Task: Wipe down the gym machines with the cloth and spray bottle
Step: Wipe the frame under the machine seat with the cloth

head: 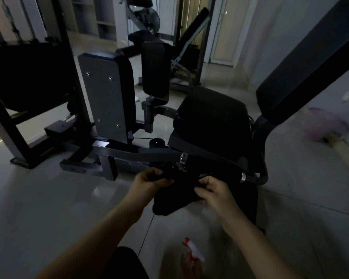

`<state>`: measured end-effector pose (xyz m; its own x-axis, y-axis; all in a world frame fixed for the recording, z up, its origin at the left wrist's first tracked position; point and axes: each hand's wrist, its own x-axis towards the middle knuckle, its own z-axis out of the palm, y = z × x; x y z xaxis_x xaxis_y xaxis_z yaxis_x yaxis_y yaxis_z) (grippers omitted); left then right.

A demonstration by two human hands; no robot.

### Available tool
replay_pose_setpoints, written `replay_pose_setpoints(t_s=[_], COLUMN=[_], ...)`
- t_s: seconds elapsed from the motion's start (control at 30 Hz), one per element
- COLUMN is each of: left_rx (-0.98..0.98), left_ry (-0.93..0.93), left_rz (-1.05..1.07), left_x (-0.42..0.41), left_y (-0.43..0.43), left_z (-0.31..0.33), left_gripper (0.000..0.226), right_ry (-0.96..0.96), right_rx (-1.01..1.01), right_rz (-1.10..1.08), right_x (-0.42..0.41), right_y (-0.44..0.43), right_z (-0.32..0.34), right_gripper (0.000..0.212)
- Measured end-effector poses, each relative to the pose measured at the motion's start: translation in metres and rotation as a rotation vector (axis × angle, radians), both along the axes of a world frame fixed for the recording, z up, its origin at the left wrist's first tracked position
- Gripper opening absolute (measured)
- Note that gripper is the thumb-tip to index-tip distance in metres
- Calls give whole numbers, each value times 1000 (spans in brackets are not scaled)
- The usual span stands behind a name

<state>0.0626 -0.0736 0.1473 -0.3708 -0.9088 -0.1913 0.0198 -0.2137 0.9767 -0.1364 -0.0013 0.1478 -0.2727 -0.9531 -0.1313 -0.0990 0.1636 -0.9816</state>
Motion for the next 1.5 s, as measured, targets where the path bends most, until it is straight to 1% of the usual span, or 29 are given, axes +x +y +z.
replay_pose_setpoints(t_s=[0.07, 0.17, 0.23, 0.3, 0.4, 0.5, 0.53, 0.63, 0.67, 0.7, 0.73, 0.77, 0.8, 0.83, 0.87, 0.9, 0.93, 1.0, 1.03, 1.07, 1.13, 1.17, 1.2, 1.23, 1.27, 1.3, 1.37, 1.43, 1.5], left_rx=[-100, -311, -411, -466, -415, -288, -289, -414, -465, -539, -619, -660, -663, -642, -609, -548, -466, -352, -357, -419, -648, -772, -873, -960, -1032, -1068, -1069, -1064, -1038], left_ry=[-30, -83, -63, -21, -44, -74, -86, -187, -259, -361, -486, -601, -685, -753, -817, -862, -896, -939, -945, -916, -734, -644, -584, -560, -567, -586, -602, -606, -571], left_rz=[84, 185, 252, 275, 192, 35, -2, -52, -62, -63, -68, -87, -128, -193, -287, -373, -457, -575, -571, -535, -342, -247, -200, -200, -208, -213, -221, -239, -261], left_x=[5, 1, -7, -20, -44, -72, -80, -90, -92, -93, -94, -94, -96, -98, -100, -103, -106, -112, -113, -112, -103, -94, -85, -78, -74, -71, -72, -71, -72], left_y=[-8, -20, -29, -43, -60, -67, -67, -64, -67, -72, -79, -87, -95, -102, -108, -113, -120, -129, -131, -129, -115, -103, -92, -81, -75, -76, -83, -90, -92], left_z=[8, 16, 18, 14, -6, -27, -31, -26, -23, -19, -15, -12, -8, -5, 1, 8, 15, 24, 24, 20, 2, -12, -27, -40, -51, -59, -61, -54, -44], left_gripper=[36, 35, 33, 28, 24, 38, 37, 21, 23, 27, 30, 31, 32, 32, 32, 31, 29, 24, 25, 27, 30, 28, 26, 31, 41, 49, 55, 54, 47], right_ry=[-31, 22, 66, 81, 104, 201, 256, 470, 607, 787, 996, 1186, 1329, 1421, 1463, 1480, 1483, 1533, 1574, 1600, 1614, 1619, 1622, 1622, 1617, 1611, 1606, 1601, 1595], right_rx=[-14, -86, -135, -165, -155, -111, -89, -57, -66, -67, -58, -16, 53, 127, 191, 226, 238, 212, 201, 182, 171, 174, 171, 165, 162, 168, 159, 132, 98], right_rz=[-2, -21, -78, -120, -94, -81, -84, -131, -162, -175, -156, -87, 10, 98, 158, 170, 152, 117, 125, 137, 156, 172, 193, 215, 237, 257, 276, 274, 261], right_x=[5, 14, 18, 19, 28, 33, 28, -1, -14, -26, -37, -45, -50, -51, -50, -46, -44, -42, -43, -44, -48, -48, -49, -50, -52, -53, -56, -57, -61], right_y=[-3, -8, -18, -30, -44, -48, -46, -35, -32, -30, -30, -33, -37, -42, -48, -51, -55, -58, -60, -61, -63, -64, -65, -65, -66, -67, -68, -69, -69], right_z=[7, 21, 30, 40, 43, 37, 34, 29, 28, 27, 25, 22, 19, 15, 10, 5, 0, -3, -3, -1, 5, 8, 10, 12, 15, 17, 17, 15, 11], right_gripper=[11, 12, 15, 16, 14, 13, 11, 7, 5, 2, 11, 28, 45, 61, 71, 74, 73, 58, 49, 41, 30, 28, 28, 29, 30, 31, 32, 33, 31])
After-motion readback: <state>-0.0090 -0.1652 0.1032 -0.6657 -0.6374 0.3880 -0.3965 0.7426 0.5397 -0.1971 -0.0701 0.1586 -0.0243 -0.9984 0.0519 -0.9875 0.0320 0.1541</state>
